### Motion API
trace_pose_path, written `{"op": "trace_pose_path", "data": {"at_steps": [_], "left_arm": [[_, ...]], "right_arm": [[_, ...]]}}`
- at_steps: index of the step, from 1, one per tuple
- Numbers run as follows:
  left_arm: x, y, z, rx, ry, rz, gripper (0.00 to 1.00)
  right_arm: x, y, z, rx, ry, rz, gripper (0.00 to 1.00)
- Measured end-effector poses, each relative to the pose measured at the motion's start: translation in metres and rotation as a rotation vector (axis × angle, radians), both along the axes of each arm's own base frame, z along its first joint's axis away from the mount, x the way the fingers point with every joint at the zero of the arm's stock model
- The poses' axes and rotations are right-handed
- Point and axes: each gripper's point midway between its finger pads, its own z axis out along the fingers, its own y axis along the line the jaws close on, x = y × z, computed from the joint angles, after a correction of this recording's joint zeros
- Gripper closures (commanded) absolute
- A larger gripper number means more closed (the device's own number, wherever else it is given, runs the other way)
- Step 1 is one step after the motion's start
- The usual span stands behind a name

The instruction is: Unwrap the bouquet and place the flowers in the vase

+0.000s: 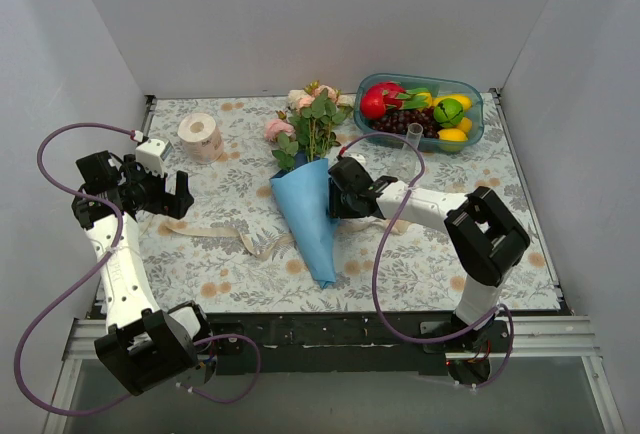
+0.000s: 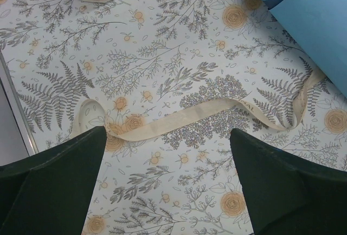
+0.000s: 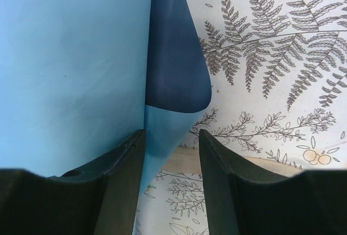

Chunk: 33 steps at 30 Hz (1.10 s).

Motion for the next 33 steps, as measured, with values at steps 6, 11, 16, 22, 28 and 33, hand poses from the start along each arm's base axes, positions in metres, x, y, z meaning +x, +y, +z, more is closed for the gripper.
{"op": "trace_pose_path", "data": {"at_steps": [6,11,16,22,28,33], "left_arm": [[0.000,0.000,0.000,0.002,-0.001,-0.002,0.02],[0.000,0.000,0.000,0.003,-0.002,-0.003,0.02],[0.000,0.000,0.000,0.003,-0.002,-0.003,0.02],[-0.001,0.000,0.000,0.002,-0.001,-0.003,0.02],[-0.001,-0.002,0.000,-0.009,0.005,0.001,0.02],[0.001,-0.003,0.011,-0.021,-0.013,0.004,0.02]], "right_arm": [[-0.003,0.000,-0.012,0.027,0.035,-0.017,0.49],[-0.005,0.002,-0.018,0.065,0.055,-0.035,0.55],[-0.003,0.008,-0.019,0.134,0.046,-0.046,0.77],[-0.007,0.008,-0.018,0.163,0.054,-0.048,0.99],[-0.002,0.012,0.021,0.205,-0.016,-0.015,0.99],[0.018,0.032,0.090,0.244,-0.139,0.053,0.99]]}}
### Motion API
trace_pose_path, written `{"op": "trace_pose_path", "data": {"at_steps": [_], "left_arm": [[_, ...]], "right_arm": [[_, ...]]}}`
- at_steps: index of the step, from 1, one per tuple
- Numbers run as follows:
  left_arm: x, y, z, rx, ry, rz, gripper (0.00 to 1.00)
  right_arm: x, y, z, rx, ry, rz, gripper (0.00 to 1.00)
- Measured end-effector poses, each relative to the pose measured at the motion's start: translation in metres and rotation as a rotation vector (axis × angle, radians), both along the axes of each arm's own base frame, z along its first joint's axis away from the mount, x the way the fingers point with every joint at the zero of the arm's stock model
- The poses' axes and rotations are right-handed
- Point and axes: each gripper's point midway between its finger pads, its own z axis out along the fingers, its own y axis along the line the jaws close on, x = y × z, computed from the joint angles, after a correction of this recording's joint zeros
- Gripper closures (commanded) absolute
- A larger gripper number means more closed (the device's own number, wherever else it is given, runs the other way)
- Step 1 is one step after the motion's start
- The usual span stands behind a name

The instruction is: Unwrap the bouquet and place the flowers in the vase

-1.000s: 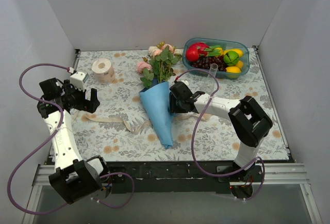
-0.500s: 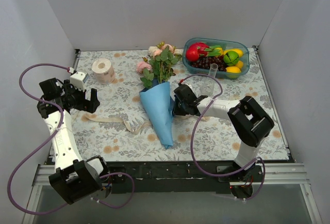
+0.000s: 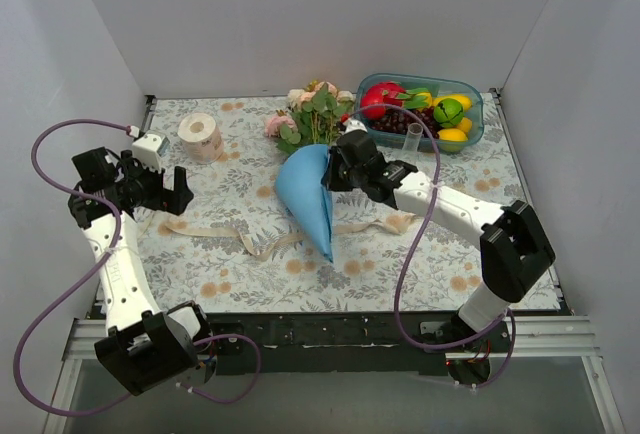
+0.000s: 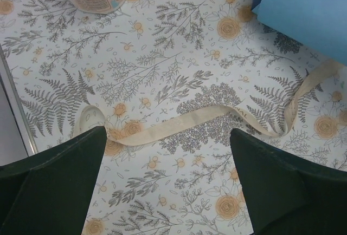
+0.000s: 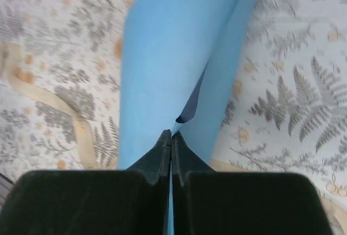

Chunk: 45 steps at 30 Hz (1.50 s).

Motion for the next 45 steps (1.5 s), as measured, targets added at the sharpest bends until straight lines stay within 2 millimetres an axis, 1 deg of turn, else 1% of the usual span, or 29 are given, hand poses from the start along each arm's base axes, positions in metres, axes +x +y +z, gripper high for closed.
{"op": "trace_pose_path", "data": {"at_steps": [4,7,10,12,14,15,16,18,20,21,23,24,25,27,28,29,30,32,33,34,35,36,39,41,45], "left_arm": [[0.004,-0.001,0.009,-0.008,-0.019,-0.001,0.02],[0.004,-0.001,0.011,-0.015,-0.019,0.002,0.02],[0.005,-0.001,0.011,-0.024,-0.015,0.005,0.02],[0.005,-0.002,0.011,-0.031,-0.014,0.007,0.02],[0.006,-0.002,0.011,-0.037,-0.011,0.008,0.02],[0.006,-0.002,0.011,-0.040,-0.011,0.010,0.02],[0.006,-0.002,0.012,-0.041,-0.011,0.010,0.02],[0.007,-0.002,0.014,-0.041,-0.014,0.011,0.02],[0.008,-0.002,0.017,-0.040,-0.023,0.009,0.02],[0.008,-0.002,0.018,-0.039,-0.026,0.008,0.02],[0.009,-0.002,0.020,-0.039,-0.030,0.006,0.02],[0.008,-0.003,0.020,-0.039,-0.030,0.006,0.02],[0.008,-0.003,0.020,-0.040,-0.029,0.006,0.02],[0.008,-0.003,0.020,-0.040,-0.030,0.005,0.02],[0.008,-0.003,0.020,-0.039,-0.030,0.005,0.02],[0.008,-0.003,0.019,-0.040,-0.029,0.005,0.02],[0.008,-0.002,0.019,-0.039,-0.029,0.005,0.02],[0.009,-0.003,0.019,-0.040,-0.029,0.005,0.02],[0.009,-0.002,0.019,-0.040,-0.028,0.005,0.02],[0.009,-0.002,0.019,-0.041,-0.028,0.005,0.02],[0.009,-0.002,0.019,-0.041,-0.026,0.005,0.02],[0.009,-0.002,0.019,-0.042,-0.025,0.006,0.02],[0.010,-0.002,0.019,-0.043,-0.024,0.005,0.02],[0.009,-0.002,0.018,-0.044,-0.022,0.005,0.02],[0.009,-0.002,0.018,-0.043,-0.022,0.006,0.02]], "right_arm": [[0.011,0.023,0.068,0.056,-0.123,0.055,0.99],[0.005,0.040,0.112,0.090,-0.203,0.111,0.99],[-0.011,0.061,0.143,0.081,-0.254,0.184,0.99],[-0.019,0.083,0.168,0.064,-0.303,0.237,0.99],[-0.026,0.099,0.183,0.043,-0.347,0.275,0.99],[-0.029,0.102,0.187,0.026,-0.362,0.288,0.99],[-0.030,0.101,0.187,0.007,-0.369,0.292,0.99],[-0.029,0.092,0.179,-0.059,-0.373,0.282,0.99],[-0.024,0.075,0.161,-0.128,-0.365,0.249,0.99],[-0.024,0.062,0.146,-0.172,-0.346,0.230,0.99],[-0.029,0.030,0.109,-0.266,-0.300,0.192,0.99],[-0.034,0.010,0.087,-0.311,-0.270,0.168,0.99],[-0.042,-0.013,0.064,-0.368,-0.229,0.145,0.99],[-0.052,-0.054,0.029,-0.452,-0.162,0.087,0.99],[-0.057,-0.074,0.015,-0.494,-0.133,0.057,0.99],[-0.061,-0.089,0.007,-0.520,-0.113,0.032,0.94],[-0.064,-0.105,0.001,-0.543,-0.101,-0.006,0.87],[-0.069,-0.129,-0.003,-0.563,-0.088,-0.069,0.69],[-0.072,-0.137,-0.002,-0.566,-0.086,-0.095,0.36],[-0.074,-0.141,0.000,-0.564,-0.086,-0.114,0.22],[-0.073,-0.142,0.003,-0.553,-0.089,-0.135,0.19],[-0.072,-0.143,0.006,-0.547,-0.095,-0.147,0.14],[-0.071,-0.141,0.013,-0.534,-0.101,-0.156,0.09],[-0.068,-0.133,0.024,-0.492,-0.116,-0.143,0.09],[-0.061,-0.103,0.050,-0.362,-0.167,-0.080,0.08]]}}
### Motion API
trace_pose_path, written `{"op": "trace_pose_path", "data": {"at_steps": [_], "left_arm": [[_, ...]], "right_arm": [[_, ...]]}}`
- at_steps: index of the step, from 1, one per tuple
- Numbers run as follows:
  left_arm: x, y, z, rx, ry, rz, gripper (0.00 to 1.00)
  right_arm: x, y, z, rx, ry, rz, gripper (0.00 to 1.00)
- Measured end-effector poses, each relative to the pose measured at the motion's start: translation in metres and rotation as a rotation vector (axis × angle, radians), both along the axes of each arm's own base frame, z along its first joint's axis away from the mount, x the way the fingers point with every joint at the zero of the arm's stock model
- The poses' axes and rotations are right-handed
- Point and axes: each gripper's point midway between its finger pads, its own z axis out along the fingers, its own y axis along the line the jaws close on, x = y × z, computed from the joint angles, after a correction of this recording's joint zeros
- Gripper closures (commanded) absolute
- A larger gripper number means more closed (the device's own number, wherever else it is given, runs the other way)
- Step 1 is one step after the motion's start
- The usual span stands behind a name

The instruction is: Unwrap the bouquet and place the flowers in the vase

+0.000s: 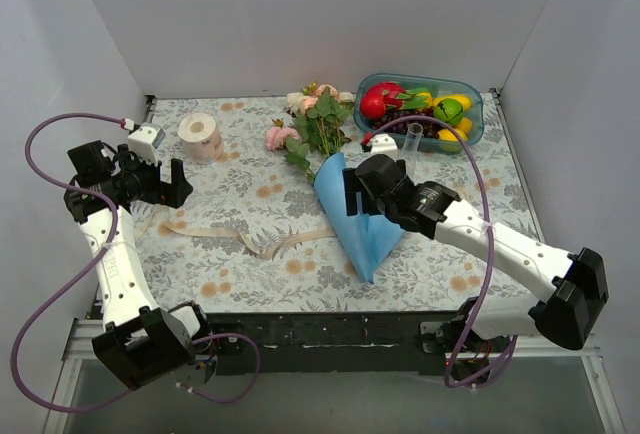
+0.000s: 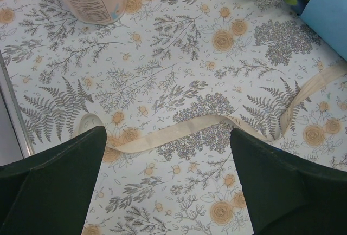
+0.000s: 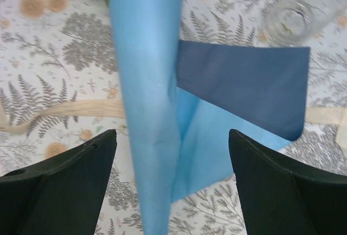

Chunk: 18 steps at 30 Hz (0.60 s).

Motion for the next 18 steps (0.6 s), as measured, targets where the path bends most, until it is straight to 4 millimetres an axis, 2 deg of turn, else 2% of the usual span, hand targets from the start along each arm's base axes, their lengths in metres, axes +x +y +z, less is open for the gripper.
{"op": "trace_pose_path", "data": {"at_steps": [3,6,10,12,16,18], "left_arm": [[0.000,0.000,0.000,0.001,0.000,0.000,0.02],[0.000,0.000,0.000,0.001,0.000,0.000,0.02],[0.000,0.000,0.000,0.001,0.000,0.000,0.02],[0.000,0.000,0.000,0.001,0.000,0.000,0.02],[0.000,0.000,0.000,-0.001,0.003,0.000,0.02],[0.000,0.000,-0.001,0.000,0.004,0.000,0.02]], "right_arm": [[0.007,0.024,0.004,0.060,0.001,0.064,0.07],[0.020,0.041,-0.019,0.094,0.065,0.106,0.07],[0.042,0.038,-0.056,0.089,0.148,0.096,0.07],[0.052,0.036,-0.067,0.076,0.170,0.092,0.09],[0.071,0.052,-0.078,0.072,0.197,0.124,0.16],[0.073,0.062,-0.081,0.096,0.204,0.153,0.22]]}}
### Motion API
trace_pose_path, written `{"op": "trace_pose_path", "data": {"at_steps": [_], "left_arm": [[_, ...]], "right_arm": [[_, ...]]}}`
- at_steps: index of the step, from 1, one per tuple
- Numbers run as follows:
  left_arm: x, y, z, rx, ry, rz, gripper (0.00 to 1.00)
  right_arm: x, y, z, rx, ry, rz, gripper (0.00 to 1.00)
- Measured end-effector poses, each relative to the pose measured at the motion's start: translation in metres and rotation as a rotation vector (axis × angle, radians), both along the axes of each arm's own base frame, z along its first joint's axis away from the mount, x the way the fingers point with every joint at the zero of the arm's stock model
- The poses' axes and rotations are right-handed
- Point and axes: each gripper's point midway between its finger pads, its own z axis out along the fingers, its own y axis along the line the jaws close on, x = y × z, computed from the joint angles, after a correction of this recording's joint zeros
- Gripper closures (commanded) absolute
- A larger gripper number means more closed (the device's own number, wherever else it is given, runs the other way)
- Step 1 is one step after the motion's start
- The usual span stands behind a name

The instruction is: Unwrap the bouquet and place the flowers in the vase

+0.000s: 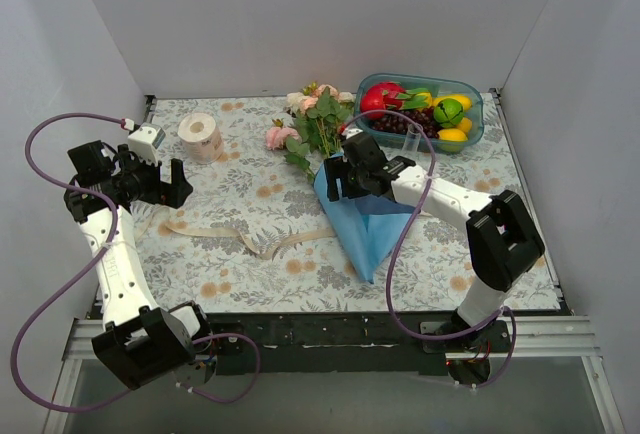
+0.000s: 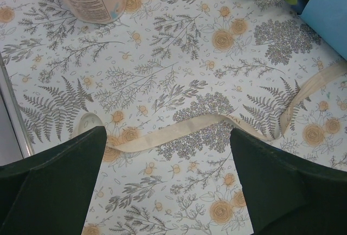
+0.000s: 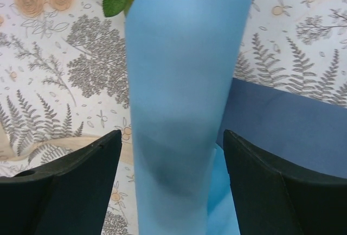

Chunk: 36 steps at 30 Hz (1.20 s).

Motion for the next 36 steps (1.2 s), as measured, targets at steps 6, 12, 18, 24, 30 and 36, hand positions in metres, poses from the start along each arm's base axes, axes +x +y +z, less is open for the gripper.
{"op": "trace_pose_path", "data": {"at_steps": [6,12,18,24,30,36], "left_arm": [[0.000,0.000,0.002,0.005,-0.005,-0.002,0.02],[0.001,0.001,0.003,0.010,-0.009,0.000,0.02],[0.001,0.001,0.003,0.009,-0.009,0.001,0.02],[0.001,0.002,0.003,0.011,-0.008,0.003,0.02],[0.001,0.003,0.004,0.016,-0.010,0.005,0.02],[0.001,0.003,0.004,0.018,-0.011,0.004,0.02]], "right_arm": [[-0.010,0.018,-0.004,0.089,0.033,0.070,0.88],[-0.016,0.025,-0.006,0.077,0.033,0.091,0.99],[-0.021,0.061,0.013,0.006,-0.061,0.170,0.99],[-0.050,0.124,0.025,-0.036,-0.139,0.301,0.62],[-0.053,0.066,0.003,-0.039,-0.070,0.193,0.49],[-0.020,-0.025,0.009,0.029,-0.050,-0.078,0.49]]}}
